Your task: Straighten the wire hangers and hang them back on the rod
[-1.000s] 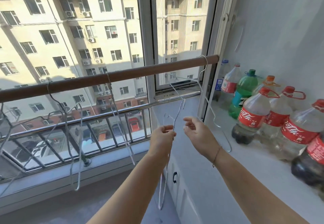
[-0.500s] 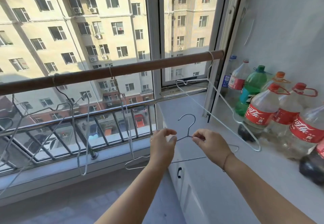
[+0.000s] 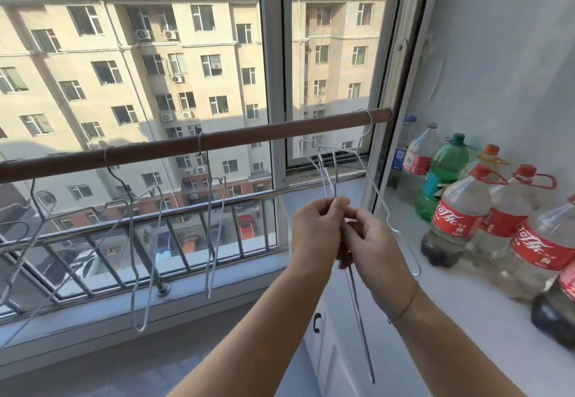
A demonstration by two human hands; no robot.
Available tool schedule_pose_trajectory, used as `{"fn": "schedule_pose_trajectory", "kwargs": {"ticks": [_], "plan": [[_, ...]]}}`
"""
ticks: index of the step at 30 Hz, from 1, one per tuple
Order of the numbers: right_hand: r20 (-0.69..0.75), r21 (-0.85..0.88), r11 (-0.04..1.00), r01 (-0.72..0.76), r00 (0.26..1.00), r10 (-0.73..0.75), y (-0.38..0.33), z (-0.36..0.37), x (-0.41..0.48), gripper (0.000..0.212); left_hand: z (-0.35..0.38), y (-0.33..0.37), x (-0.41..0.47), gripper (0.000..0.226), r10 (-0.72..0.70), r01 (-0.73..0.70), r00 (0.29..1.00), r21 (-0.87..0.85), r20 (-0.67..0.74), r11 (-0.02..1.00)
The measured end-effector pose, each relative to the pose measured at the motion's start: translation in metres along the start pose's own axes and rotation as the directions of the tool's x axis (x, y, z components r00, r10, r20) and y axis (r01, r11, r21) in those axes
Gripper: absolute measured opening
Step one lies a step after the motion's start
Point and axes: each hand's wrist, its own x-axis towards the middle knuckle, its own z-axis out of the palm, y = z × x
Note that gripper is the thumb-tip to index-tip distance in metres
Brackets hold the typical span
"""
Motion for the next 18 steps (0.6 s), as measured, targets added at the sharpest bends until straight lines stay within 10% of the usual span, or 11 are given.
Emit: {"fn": "schedule_pose_trajectory", "kwargs": {"ticks": [18], "plan": [[0.136, 0.329, 0.912, -0.245, 0.968, 0.210, -0.020, 0.001, 0.065, 0.017, 0.006, 0.056, 0.087, 0.030, -0.193, 0.201, 0.979, 0.119, -0.071, 0.972]]}}
